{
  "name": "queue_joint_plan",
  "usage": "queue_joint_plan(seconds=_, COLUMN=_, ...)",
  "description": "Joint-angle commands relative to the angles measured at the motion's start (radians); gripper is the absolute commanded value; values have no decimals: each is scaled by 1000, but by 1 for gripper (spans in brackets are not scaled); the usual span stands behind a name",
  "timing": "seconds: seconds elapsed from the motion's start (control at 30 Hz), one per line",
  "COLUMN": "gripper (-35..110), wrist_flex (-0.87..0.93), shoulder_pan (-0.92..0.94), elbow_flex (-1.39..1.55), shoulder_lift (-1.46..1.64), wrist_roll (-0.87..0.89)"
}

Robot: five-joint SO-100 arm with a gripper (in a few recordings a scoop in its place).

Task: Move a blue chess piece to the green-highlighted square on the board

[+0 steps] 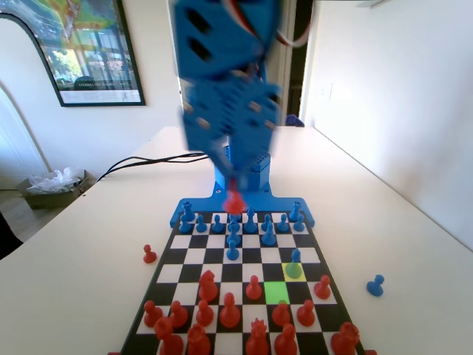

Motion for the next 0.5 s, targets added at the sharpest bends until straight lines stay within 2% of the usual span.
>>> queue_joint_plan(seconds=0.0, gripper=1, wrist_flex=-9, shoulder_pan=123, elbow_flex=5, shoulder_lift=91, wrist_roll=-20)
queue_joint_plan(seconds=0.2, gripper=1, wrist_flex=-34, shoulder_pan=255, elbow_flex=8, shoulder_lift=34, wrist_roll=-44)
queue_joint_plan(seconds=0.47, gripper=1, wrist_flex=-169, shoulder_pan=276, elbow_flex=-48, shoulder_lift=-137, wrist_roll=14)
